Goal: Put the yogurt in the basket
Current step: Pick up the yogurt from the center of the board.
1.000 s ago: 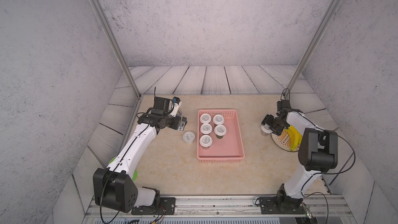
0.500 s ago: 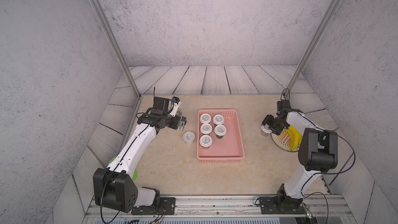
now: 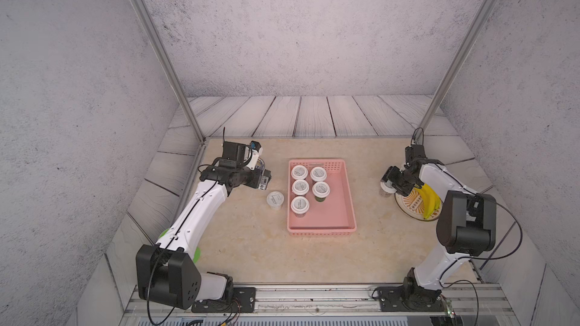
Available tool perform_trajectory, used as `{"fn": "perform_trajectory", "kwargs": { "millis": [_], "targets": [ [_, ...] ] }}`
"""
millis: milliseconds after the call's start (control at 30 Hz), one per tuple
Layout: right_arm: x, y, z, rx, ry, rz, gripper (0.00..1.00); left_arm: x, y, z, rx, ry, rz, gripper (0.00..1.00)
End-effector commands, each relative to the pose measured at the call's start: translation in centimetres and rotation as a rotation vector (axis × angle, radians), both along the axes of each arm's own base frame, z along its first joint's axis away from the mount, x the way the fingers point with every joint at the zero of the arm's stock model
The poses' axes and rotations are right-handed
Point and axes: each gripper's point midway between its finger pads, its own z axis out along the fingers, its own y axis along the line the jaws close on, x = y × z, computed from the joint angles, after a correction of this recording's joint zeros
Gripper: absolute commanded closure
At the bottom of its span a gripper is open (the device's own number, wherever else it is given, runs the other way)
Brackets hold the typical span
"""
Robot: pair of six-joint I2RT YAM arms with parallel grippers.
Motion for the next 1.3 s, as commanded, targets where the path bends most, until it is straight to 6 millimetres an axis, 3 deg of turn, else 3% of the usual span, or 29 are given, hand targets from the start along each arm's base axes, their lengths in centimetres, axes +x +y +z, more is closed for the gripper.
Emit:
{"fn": "perform_trajectory", "kwargs": {
  "millis": [0,400,933,1267],
  "targets": [
    [-0.9,1.3,1.6,0.015,-0.024,0.037,0.29,-0.3,0.3,0.5,-0.013,-0.013,0.007,0.00],
    [-4.3,6.5,5.7,0.013,-0.050,0.206,0.29,-0.1,0.6,0.3,-0.004,-0.011,0.017,0.00],
    [-9.2,13.6,8.9,0.021,-0.045,0.426,0.29,0.1,1.0,0.2,0.001,-0.012,0.030,0.00],
    [-9.7,17.7,11.4,0.045,-0.089,0.521,0.29,0.1,0.9,0.0,-0.004,-0.007,0.029,0.00]
  ]
}}
